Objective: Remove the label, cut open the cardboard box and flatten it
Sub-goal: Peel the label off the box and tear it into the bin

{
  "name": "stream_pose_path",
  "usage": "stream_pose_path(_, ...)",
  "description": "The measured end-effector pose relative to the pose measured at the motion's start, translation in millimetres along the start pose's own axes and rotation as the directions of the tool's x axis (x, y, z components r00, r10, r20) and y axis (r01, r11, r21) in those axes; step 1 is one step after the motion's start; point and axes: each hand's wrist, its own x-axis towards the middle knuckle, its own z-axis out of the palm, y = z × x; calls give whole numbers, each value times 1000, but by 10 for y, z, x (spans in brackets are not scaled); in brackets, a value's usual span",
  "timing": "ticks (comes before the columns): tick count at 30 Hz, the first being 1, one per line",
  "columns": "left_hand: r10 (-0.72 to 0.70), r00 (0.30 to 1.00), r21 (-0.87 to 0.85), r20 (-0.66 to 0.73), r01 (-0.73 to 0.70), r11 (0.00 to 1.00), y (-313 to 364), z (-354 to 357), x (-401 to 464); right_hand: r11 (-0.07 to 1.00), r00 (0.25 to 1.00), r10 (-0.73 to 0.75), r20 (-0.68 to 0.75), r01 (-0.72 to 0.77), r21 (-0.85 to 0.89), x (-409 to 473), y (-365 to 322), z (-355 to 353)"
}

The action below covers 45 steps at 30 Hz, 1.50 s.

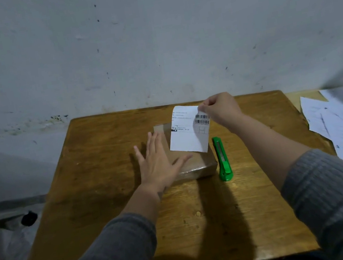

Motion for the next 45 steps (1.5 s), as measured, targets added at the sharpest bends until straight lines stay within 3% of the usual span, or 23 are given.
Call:
stream_pose_path(3,121,942,-124,-313,-167,978,134,-137,121,997,1000,-5,-6,6,79,-100,51,-55)
stream_pose_path(5,253,894,-113,-370,-313,943,265,-236,190,991,1000,2,-10,-1,136,-191,81,-109)
stream_pose_path(7,342,876,-86,-341,-391,916,409,-293,211,982,1000,2,12,-4,189,-300,101,-212)
stream_pose_path(10,296,908,-173,-296,-356,918,556,-306,175,971,998,-3,70,-14,237,-449,133,-365)
stream_pose_path(14,150,950,-447,-275,-264,855,805,-279,-59,960,998,-48,45,34,278,-693,277,-662)
stream_pose_path(17,59,970,-501,-237,-174,848,1015,-253,-323,969,996,-76,40,65,239,-903,516,-846)
stream_pose_path(19,44,977,-511,-209,-148,847,1174,-219,-532,987,989,-146,12,145,65,-1059,725,-939)
stream_pose_path(20,47,981,-508,-190,-139,850,1254,-196,-642,975,980,-197,-17,195,-105,-1142,839,-976)
stream_pose_path(22,65,987,-469,-147,-128,874,1399,-124,-882,868,939,-345,-9,315,-384,-1345,1025,-1044)
stream_pose_path(24,83,989,-434,-125,-130,891,1516,-28,-1134,785,889,-454,64,433,-443,-1568,1141,-1105)
stream_pose_path(29,1,994,-540,-107,-59,840,1704,147,-1754,815,871,-445,210,490,-308,-2039,1398,-1168)
stream_pose_path(34,-39,993,-504,-115,-25,864,1678,150,-2221,778,822,-466,327,556,-291,-2406,1449,-1042)
stream_pose_path(37,-135,986,-552,-98,59,832,1591,83,-2412,763,787,-543,292,608,-220,-2617,1425,-908)
stream_pose_path(41,-308,950,-747,-39,177,641,1462,-8,-2647,700,719,-667,194,694,-166,-2971,1332,-689)
stream_pose_path(43,-320,944,-745,-79,157,649,1357,-47,-2775,683,696,-698,167,718,-136,-3110,1309,-623)
stream_pose_path(45,-317,941,-705,-123,142,694,1181,-113,-2920,748,750,-648,133,660,-69,-3223,1339,-622)
